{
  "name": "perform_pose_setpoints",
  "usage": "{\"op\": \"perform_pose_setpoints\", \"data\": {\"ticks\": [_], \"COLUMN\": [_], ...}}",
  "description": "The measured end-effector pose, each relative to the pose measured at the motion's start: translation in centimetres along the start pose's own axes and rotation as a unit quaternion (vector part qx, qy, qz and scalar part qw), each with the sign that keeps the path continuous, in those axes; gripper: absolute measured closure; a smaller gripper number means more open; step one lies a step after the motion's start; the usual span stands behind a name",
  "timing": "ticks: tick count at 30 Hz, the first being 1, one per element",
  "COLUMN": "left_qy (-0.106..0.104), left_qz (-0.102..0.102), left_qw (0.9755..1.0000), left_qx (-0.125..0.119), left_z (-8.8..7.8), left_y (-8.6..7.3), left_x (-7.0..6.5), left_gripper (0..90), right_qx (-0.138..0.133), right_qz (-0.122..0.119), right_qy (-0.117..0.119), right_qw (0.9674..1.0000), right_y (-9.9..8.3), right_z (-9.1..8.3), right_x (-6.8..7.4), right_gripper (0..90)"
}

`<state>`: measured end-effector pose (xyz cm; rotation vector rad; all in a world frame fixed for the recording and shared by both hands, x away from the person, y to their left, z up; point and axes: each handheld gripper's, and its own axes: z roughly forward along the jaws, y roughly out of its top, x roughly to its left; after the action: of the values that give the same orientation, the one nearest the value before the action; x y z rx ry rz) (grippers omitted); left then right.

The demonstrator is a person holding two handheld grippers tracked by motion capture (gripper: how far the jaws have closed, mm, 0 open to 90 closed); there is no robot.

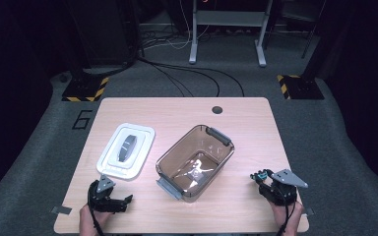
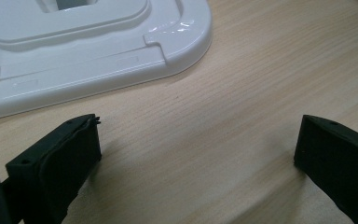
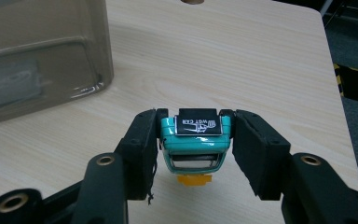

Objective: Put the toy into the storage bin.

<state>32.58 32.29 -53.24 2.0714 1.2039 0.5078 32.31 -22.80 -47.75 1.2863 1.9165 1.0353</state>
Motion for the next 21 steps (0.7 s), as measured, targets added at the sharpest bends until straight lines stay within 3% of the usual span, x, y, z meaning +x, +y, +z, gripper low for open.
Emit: {"op": "perform_pose_setpoints", "data": {"ticks": [21], "left_qy": [0.001], "left_qz": [0.001], "left_qw": [1.0000], "left_qx": [0.004], "left_z": [0.0], "left_y": [0.1], "left_x": [0.0], "left_gripper": [0.1], "right_qx": [-0.018], "right_qz": [-0.019], "right_qy": [0.024], "right_qw": [0.9994], "right_y": [4.7], "right_z": [0.5], "right_x": [0.0], "right_gripper": [50.1]}}
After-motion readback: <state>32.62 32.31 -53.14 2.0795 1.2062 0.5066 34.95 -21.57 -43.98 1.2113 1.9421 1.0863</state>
